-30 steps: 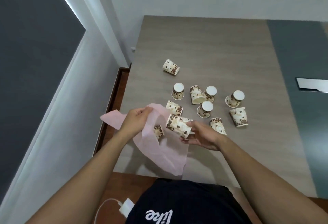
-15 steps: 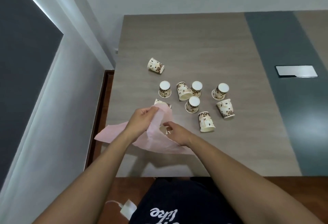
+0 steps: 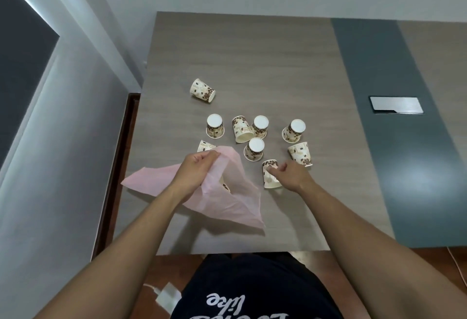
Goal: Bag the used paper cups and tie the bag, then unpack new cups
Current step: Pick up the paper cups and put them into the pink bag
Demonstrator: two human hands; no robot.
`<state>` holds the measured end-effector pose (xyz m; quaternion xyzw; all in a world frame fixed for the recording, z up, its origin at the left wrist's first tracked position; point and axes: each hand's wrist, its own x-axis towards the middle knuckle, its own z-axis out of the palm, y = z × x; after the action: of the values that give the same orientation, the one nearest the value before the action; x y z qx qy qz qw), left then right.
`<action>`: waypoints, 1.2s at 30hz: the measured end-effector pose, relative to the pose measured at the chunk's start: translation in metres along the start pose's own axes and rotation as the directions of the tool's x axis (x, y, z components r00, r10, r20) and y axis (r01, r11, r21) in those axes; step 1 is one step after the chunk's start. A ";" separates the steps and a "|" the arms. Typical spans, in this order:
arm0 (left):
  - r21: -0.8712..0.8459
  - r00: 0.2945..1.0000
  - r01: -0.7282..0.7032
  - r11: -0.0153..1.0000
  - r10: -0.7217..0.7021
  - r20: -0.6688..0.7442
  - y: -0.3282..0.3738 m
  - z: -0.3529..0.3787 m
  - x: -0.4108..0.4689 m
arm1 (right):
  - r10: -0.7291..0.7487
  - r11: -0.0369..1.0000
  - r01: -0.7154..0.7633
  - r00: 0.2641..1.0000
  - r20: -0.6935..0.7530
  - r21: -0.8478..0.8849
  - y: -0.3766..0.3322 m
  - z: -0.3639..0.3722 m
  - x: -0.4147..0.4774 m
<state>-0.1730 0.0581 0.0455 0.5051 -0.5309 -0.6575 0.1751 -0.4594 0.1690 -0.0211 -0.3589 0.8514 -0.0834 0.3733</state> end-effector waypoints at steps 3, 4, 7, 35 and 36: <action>0.008 1.000 0.013 1.000 -0.013 -0.001 0.004 0.011 0.004 | 0.137 0.983 -0.127 0.988 0.064 -0.133 0.026 0.011 0.017; 0.011 1.000 0.017 1.000 -0.017 -0.006 0.006 0.014 0.005 | 0.165 0.979 -0.155 0.984 0.067 -0.133 0.031 0.017 0.021; -0.001 0.999 0.045 0.999 -0.045 -0.004 0.009 0.023 0.007 | 0.211 0.970 -0.206 0.977 0.027 -0.127 0.030 0.027 0.022; -0.128 0.979 0.158 0.979 -0.172 -0.108 0.031 0.049 0.052 | -0.243 0.442 -0.372 0.826 0.508 0.816 0.027 -0.035 0.019; -0.139 0.978 0.165 0.976 -0.180 -0.103 0.032 0.050 0.052 | -0.246 0.465 -0.369 0.819 0.518 0.805 0.022 -0.030 0.017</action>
<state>-0.2477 0.0328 0.0446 0.5738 -0.4301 -0.6733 0.1800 -0.4998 0.1696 -0.0189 -0.0876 0.5425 -0.3848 0.7416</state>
